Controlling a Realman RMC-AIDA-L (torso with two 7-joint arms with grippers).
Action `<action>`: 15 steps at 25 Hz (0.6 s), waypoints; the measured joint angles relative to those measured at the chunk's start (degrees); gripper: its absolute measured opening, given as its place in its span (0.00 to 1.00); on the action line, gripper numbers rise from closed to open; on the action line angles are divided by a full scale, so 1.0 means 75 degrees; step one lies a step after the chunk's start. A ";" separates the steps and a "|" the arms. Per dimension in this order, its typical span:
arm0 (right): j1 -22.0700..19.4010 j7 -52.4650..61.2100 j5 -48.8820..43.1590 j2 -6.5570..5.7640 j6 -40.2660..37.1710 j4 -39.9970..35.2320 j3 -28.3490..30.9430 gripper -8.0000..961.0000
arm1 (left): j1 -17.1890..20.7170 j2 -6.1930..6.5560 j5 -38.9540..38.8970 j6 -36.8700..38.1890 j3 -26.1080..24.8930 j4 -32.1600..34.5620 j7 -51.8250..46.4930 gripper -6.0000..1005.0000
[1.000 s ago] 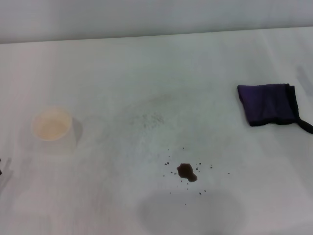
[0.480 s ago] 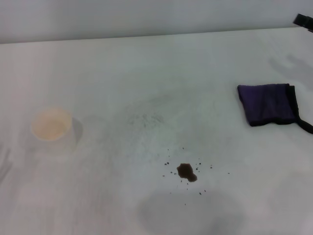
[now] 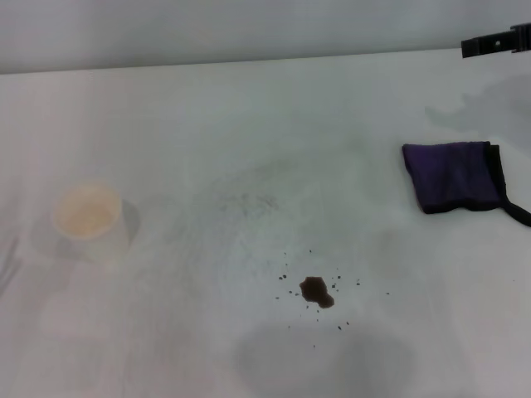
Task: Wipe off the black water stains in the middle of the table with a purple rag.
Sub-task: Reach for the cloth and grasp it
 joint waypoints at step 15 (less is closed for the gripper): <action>0.1777 0.1783 -0.5823 0.1928 0.3065 0.1753 -0.1257 0.87 | -0.0110 -0.0017 -0.0012 0.0022 0.0000 0.0336 0.0000 0.88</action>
